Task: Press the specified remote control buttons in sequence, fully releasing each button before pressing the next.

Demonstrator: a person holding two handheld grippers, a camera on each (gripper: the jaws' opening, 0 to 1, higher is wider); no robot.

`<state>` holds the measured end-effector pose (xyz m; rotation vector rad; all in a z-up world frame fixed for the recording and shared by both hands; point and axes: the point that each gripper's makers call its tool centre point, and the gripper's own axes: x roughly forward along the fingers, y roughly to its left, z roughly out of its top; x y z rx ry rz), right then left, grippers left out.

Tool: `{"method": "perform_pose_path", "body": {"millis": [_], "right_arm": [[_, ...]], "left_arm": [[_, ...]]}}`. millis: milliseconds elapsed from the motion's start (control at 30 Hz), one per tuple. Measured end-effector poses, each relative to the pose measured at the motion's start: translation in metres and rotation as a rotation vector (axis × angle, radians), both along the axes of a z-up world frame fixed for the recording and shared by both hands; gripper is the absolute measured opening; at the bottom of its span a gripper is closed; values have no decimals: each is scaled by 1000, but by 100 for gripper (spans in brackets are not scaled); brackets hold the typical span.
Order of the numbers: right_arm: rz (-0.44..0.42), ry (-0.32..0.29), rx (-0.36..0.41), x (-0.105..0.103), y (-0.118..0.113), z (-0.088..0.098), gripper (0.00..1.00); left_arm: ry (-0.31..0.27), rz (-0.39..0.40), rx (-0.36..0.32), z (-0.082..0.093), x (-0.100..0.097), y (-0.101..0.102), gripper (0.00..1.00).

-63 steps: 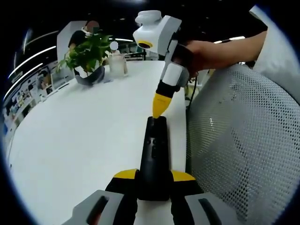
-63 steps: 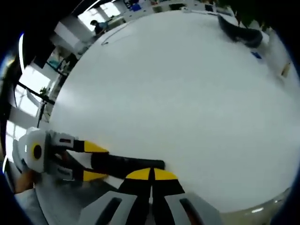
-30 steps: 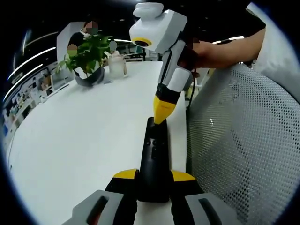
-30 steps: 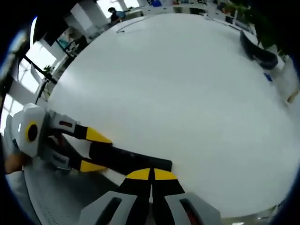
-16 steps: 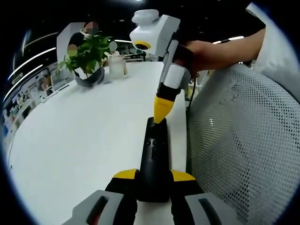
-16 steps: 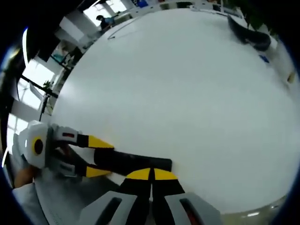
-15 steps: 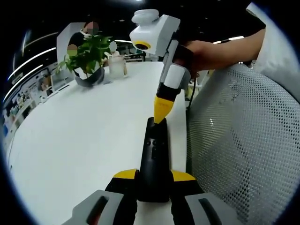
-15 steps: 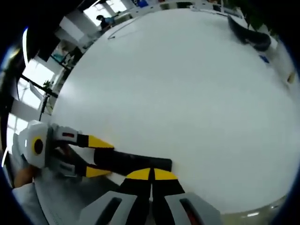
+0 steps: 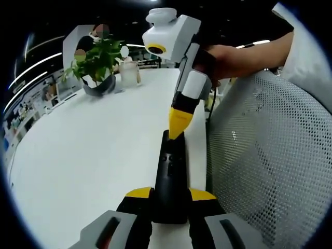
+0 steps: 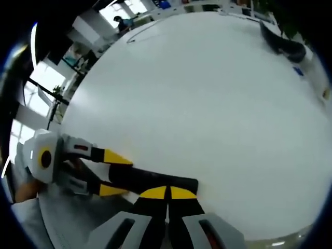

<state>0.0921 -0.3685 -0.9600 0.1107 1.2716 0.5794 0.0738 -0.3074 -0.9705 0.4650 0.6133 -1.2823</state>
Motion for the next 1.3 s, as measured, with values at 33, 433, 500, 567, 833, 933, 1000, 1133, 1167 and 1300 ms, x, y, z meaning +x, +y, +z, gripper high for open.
{"method": "perform_pose_path", "body": {"millis": [33,433,500,567,833,933,1000,1133,1167,1300], "right_arm": [[4,-2,3,0,1,0,0],[12,6,-14,-1,0,-4,0],[14,2,-16,-1,0,-4,0],[19,-6,-20,-1,0,-4,0],[25,-23,-26,-1,0,-5,0],[11,-10,-12,-1,-1,-4,0],[-11,9,6,-1,-2,-4,0],[-29,27,22,-1,-1,-3,0],[-30,29,22,-1,-1,-3,0],[-25,27,20,-2,0,-3,0]], "left_arm": [[-1,-1,0,0,0,0,25],[1,0,0,0,0,0,25],[1,-1,0,0,0,-1,25],[0,-1,1,0,0,-1,25],[-1,-2,1,0,-1,-1,25],[-1,-1,1,0,-1,-2,25],[-1,0,1,0,-1,-2,25],[-3,-2,2,0,-1,-2,24],[-4,-2,3,0,-1,-2,24],[-6,-4,4,0,-2,-1,24]]}}
